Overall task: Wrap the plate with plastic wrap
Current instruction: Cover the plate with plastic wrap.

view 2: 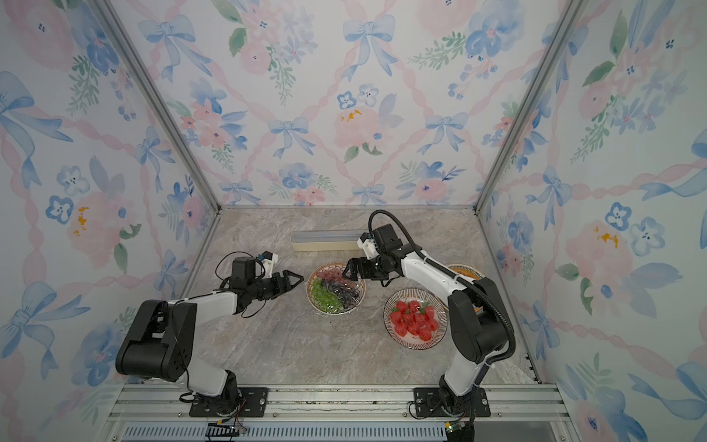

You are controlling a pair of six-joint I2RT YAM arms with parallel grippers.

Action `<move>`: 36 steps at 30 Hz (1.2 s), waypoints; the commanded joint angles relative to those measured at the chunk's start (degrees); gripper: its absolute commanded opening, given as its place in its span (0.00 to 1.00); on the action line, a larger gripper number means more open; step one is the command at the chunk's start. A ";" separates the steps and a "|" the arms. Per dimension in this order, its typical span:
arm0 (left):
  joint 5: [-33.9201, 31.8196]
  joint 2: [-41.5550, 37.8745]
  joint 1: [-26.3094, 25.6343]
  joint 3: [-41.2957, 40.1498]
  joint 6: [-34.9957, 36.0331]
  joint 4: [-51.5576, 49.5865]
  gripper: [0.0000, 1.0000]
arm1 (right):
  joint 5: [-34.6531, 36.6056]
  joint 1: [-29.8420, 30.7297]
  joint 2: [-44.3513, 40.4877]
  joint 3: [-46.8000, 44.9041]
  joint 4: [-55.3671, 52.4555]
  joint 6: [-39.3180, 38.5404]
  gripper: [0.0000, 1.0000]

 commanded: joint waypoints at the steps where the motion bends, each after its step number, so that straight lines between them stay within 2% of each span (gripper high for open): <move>1: -0.58 -1.67 0.22 -2.06 -0.78 -1.89 0.83 | 2.88 0.34 3.25 2.40 -0.84 1.01 0.98; 11: 0.35 -2.82 0.22 -4.33 -0.72 -2.83 0.82 | 4.92 0.34 7.27 3.40 -2.02 -0.47 0.98; 20: 1.96 -8.89 -0.13 -9.15 -3.06 -4.34 0.83 | -1.49 2.19 10.43 4.03 1.34 1.32 0.98; 26: 3.99 -12.17 -1.15 -12.03 -6.13 -4.33 0.84 | -8.09 4.56 7.54 -1.47 8.92 8.31 0.97; 31: 4.06 -14.58 -2.36 -13.06 -9.50 -4.34 0.86 | -2.40 1.64 1.84 -6.72 7.38 8.47 0.99; 33: 4.43 -15.62 -2.89 -13.32 -11.08 -4.35 0.87 | 0.50 0.63 1.07 -6.42 5.47 6.92 0.99; 36: 4.49 -17.36 -4.07 -13.43 -13.23 -4.28 0.88 | 0.70 0.10 1.76 -5.23 6.28 6.61 1.00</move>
